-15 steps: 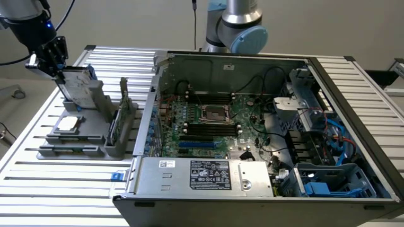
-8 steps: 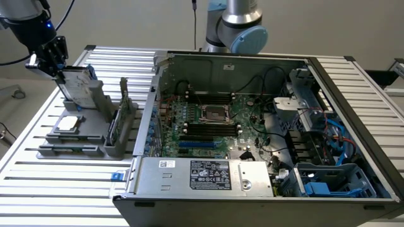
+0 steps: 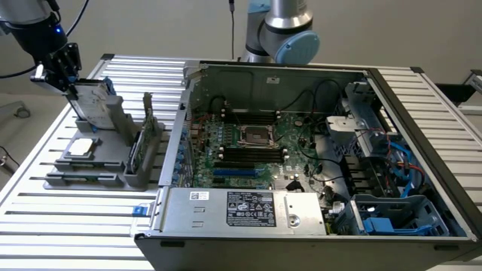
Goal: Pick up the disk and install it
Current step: 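Pick up the disk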
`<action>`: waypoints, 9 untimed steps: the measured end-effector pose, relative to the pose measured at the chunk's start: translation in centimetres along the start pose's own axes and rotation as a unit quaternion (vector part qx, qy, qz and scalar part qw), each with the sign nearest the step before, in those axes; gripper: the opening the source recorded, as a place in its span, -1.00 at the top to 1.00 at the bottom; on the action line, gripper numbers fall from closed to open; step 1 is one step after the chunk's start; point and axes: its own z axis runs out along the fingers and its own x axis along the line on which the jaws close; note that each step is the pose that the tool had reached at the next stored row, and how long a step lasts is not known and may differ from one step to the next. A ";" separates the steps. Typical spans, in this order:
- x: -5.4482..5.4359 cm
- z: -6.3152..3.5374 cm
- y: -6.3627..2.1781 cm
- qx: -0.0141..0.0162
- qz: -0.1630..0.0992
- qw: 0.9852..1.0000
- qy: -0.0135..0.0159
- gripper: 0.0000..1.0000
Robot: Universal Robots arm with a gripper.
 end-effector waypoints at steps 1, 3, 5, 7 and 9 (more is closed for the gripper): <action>0.0 0.00 0.00 0.000 0.000 1.000 0.000 0.35; 0.0 0.00 0.00 0.000 0.000 1.000 0.000 0.35; 0.0 -0.09 0.01 0.000 0.000 1.000 0.000 0.35; 0.0 -0.71 0.00 -0.001 0.000 1.000 0.000 0.35; -0.1 -1.60 -0.03 -0.002 0.000 1.000 0.000 0.35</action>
